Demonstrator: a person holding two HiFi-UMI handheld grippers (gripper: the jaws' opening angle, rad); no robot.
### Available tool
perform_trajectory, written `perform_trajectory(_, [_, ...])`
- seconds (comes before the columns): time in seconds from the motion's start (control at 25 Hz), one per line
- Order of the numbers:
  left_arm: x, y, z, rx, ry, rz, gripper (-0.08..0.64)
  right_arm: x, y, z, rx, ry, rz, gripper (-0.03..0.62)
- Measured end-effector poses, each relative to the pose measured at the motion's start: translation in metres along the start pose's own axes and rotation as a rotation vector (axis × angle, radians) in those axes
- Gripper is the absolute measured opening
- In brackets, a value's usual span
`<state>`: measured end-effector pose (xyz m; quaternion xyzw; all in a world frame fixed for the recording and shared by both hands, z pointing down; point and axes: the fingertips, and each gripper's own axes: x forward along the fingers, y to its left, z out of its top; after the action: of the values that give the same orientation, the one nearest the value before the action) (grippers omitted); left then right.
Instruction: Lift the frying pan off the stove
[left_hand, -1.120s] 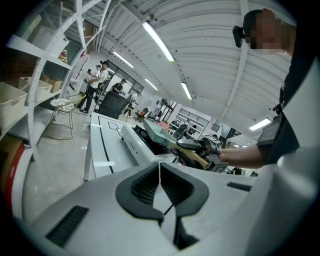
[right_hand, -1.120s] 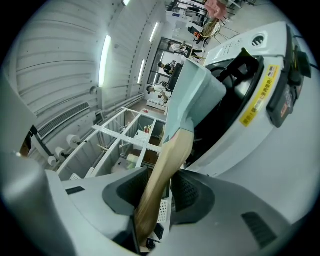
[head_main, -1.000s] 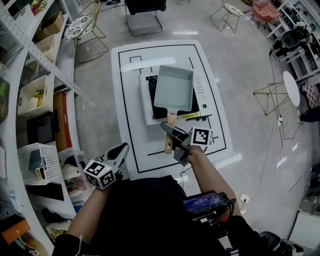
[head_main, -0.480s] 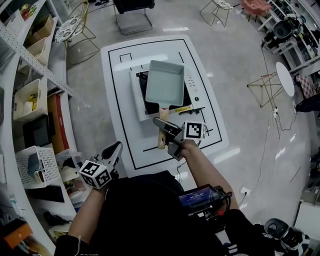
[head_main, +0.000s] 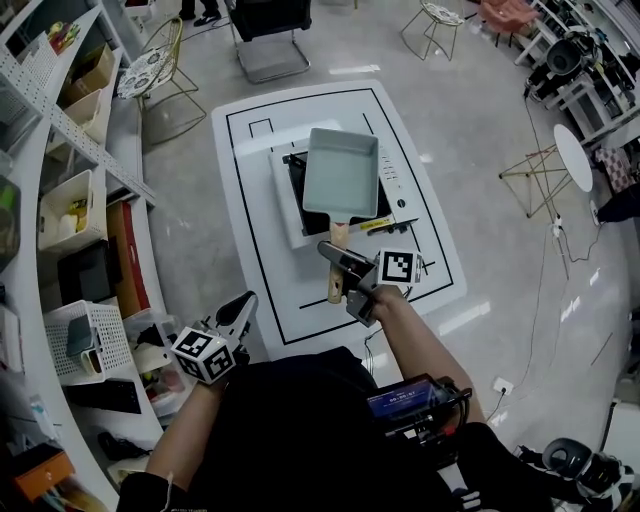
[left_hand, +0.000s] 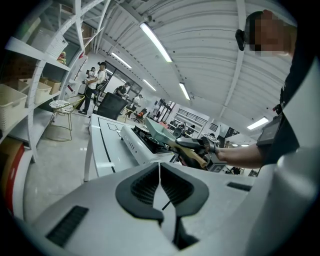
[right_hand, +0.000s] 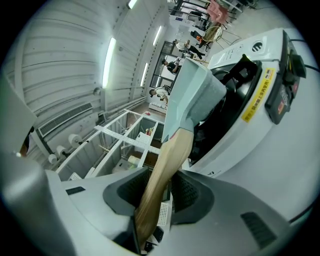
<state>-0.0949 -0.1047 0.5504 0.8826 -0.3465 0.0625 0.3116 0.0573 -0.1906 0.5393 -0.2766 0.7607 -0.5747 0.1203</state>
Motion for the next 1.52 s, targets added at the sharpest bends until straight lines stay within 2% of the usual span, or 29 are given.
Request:
perform_trajectory(0.32, [-0.005,0.005,0.005,0.013,-0.002,-0.004,0.014,-0.003,0.006,0.001,-0.008,-0.022,-0.008,0.152])
perform_trajectory(0.88, [-0.002,-0.002,0.005,0.050,0.027,-0.068,0.014,-0.015,0.017,0.007,-0.038,-0.083,-0.005,0.150])
perform_trajectory(1.0, [-0.002,-0.004,-0.001,0.061,0.053,-0.080,0.014,-0.021,0.022,0.005,-0.046,-0.108,0.015,0.152])
perform_trajectory(1.24, [0.004,-0.007,0.003,0.081,0.062,-0.118,0.014,-0.034,0.019,0.007,-0.035,-0.162,-0.008,0.152])
perform_trajectory(1.52, [0.015,-0.015,0.000,0.097,0.088,-0.202,0.014,-0.063,0.027,0.008,-0.047,-0.267,-0.035,0.152])
